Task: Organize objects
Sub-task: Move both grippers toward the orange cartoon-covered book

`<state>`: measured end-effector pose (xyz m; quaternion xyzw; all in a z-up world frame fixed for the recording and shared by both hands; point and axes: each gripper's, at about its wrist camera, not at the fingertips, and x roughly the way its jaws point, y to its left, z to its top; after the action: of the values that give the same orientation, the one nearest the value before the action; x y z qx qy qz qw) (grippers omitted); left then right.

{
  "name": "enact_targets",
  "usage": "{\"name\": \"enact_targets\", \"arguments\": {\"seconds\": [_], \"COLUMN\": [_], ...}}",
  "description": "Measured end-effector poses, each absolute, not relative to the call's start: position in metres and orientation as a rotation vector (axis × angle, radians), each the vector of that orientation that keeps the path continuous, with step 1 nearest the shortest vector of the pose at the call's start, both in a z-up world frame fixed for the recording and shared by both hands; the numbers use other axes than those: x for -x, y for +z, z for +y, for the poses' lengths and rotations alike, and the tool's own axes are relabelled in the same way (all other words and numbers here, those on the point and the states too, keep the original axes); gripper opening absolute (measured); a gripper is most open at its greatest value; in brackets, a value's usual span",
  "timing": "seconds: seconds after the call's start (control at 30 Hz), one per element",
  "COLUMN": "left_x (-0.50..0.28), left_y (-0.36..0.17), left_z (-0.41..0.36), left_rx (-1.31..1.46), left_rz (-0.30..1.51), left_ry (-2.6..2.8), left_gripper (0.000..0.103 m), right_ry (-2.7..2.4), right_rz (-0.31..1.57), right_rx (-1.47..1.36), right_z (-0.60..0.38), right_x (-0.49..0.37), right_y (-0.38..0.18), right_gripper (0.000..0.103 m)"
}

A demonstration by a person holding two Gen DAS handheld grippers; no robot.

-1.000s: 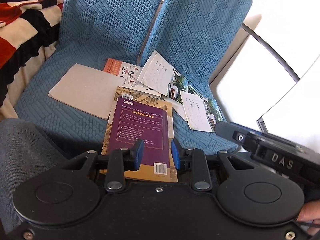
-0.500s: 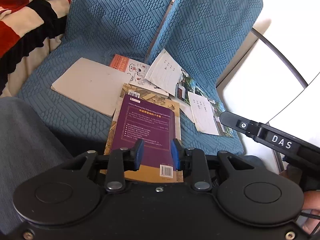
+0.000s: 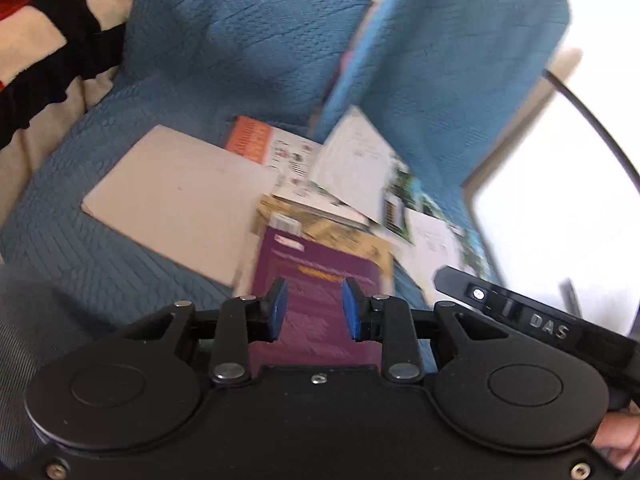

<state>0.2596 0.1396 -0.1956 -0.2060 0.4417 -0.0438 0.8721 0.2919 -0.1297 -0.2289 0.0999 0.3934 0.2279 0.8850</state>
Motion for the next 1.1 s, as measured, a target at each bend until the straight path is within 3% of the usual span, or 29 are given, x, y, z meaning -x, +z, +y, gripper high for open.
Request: {"name": "enact_targets", "arguments": {"seconds": [0.43,0.57,0.67,1.1], "left_x": [-0.38,-0.419,-0.446,-0.508], "left_y": [-0.244,-0.267,-0.285,-0.332], "left_z": [0.185,0.192,0.197,0.198], "left_rx": [0.394,0.375,0.348,0.311], "left_rz": [0.939,0.944,0.962,1.02], "left_ry": [-0.078,-0.096,-0.097,-0.102], "left_gripper": [0.028,0.028,0.033,0.035], "right_ry": [0.37,0.308,0.303,0.289], "right_rz": [0.884,0.919,0.963,1.042], "right_rx": [-0.241,-0.269,-0.299,-0.386], "right_z": [-0.083,-0.087,-0.09,-0.094], "right_x": [-0.397,-0.42,-0.433,-0.467], "right_y": [-0.268,-0.287,-0.304,-0.348], "right_gripper": [0.035,0.046,0.046,0.046]}}
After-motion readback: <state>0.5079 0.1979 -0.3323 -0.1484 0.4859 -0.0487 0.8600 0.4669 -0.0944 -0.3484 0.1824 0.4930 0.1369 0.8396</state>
